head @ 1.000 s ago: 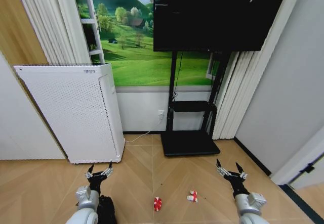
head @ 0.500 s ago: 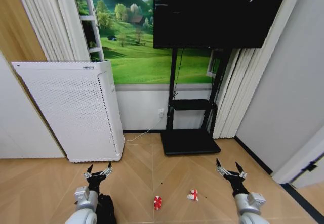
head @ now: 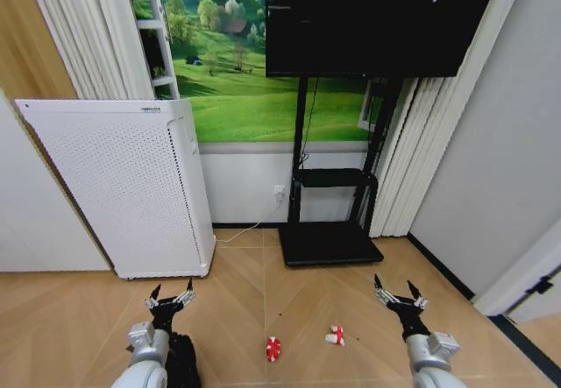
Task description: Pick up the trash bin and place the garbage on the floor into it.
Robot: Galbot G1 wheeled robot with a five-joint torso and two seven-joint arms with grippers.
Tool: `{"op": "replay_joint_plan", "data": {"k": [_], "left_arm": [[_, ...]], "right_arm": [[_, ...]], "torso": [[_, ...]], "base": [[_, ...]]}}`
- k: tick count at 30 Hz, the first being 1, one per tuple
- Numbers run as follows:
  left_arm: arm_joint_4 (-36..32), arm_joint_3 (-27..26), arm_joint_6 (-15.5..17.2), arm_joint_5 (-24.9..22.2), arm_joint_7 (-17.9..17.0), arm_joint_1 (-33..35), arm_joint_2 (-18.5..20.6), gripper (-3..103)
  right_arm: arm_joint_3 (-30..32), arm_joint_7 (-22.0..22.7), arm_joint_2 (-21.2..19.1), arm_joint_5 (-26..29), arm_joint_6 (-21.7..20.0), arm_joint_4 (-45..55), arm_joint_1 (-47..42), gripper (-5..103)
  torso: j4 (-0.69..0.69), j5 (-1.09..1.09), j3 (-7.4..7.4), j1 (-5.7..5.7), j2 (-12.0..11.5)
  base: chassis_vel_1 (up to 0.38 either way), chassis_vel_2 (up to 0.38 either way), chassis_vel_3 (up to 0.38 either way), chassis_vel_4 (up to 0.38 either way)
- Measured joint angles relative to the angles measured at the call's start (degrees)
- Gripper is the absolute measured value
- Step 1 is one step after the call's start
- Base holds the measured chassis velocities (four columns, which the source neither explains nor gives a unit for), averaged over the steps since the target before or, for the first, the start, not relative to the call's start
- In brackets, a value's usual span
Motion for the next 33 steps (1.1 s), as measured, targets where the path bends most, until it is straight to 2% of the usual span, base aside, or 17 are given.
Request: {"op": "replay_joint_plan", "data": {"k": [21, 33], "left_arm": [[0.3, 0.2, -0.3, 0.4, 1.0, 0.0, -0.1, 100], [0.5, 0.2, -0.3, 0.4, 1.0, -0.1, -0.1, 100]], "right_arm": [[0.3, 0.2, 0.0, -0.1, -0.1, 0.0, -0.2, 100], [0.3, 0.2, 0.1, -0.1, -0.1, -0.1, -0.1, 100]], "torso": [[0.0, 0.0, -3.44, -1.39, -4.8], [0.0, 0.0, -4.44, -1.66, -6.1]], "base": [[0.0, 0.0, 0.0, 0.0], [0.0, 0.0, 0.0, 0.0]]}}
